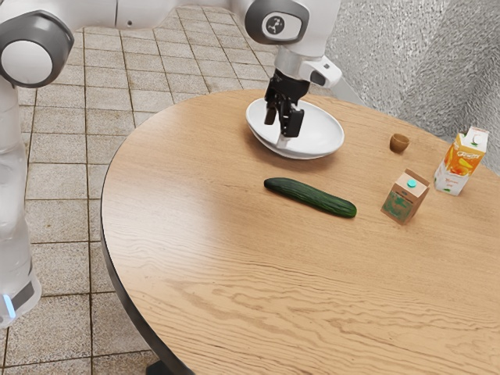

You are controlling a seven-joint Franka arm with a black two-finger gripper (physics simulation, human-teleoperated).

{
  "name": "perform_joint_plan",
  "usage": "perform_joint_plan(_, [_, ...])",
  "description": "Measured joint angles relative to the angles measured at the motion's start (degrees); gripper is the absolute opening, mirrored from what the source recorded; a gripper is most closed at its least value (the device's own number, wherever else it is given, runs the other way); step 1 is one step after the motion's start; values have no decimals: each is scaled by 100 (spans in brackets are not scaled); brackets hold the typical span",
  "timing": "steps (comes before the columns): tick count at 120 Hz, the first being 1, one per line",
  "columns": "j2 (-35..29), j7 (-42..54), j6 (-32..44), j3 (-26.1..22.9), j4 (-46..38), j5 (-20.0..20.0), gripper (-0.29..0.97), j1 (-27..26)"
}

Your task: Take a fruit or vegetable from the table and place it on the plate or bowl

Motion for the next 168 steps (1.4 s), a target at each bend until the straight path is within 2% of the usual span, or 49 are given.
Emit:
perform_joint_plan(5, [609,59,-271,153,1313,-7,68,-113])
perform_joint_plan(13, [984,146,-604,249,2117,-15,68,154])
perform_joint_plan(22, [1097,231,-870,282,2365,-20,68,326])
perform_joint_plan(48, [1133,429,-1265,296,2474,-29,68,323])
perform_joint_plan(60, [858,497,-1425,287,3006,-24,68,336])
perform_joint_plan(68, [817,543,-1515,67,3263,-26,68,356])
perform_joint_plan(86, [1017,1070,-1524,-209,3276,-103,68,303])
perform_joint_plan(97, [1215,1595,-1511,-392,3217,19,68,261])
perform_joint_plan(113, [1544,2235,-1440,-380,3200,97,68,326])
perform_joint_plan(137, [1642,3140,-1152,-277,3090,239,68,357])
perform_joint_plan(168, [2255,4208,-879,-255,2985,-91,68,452])
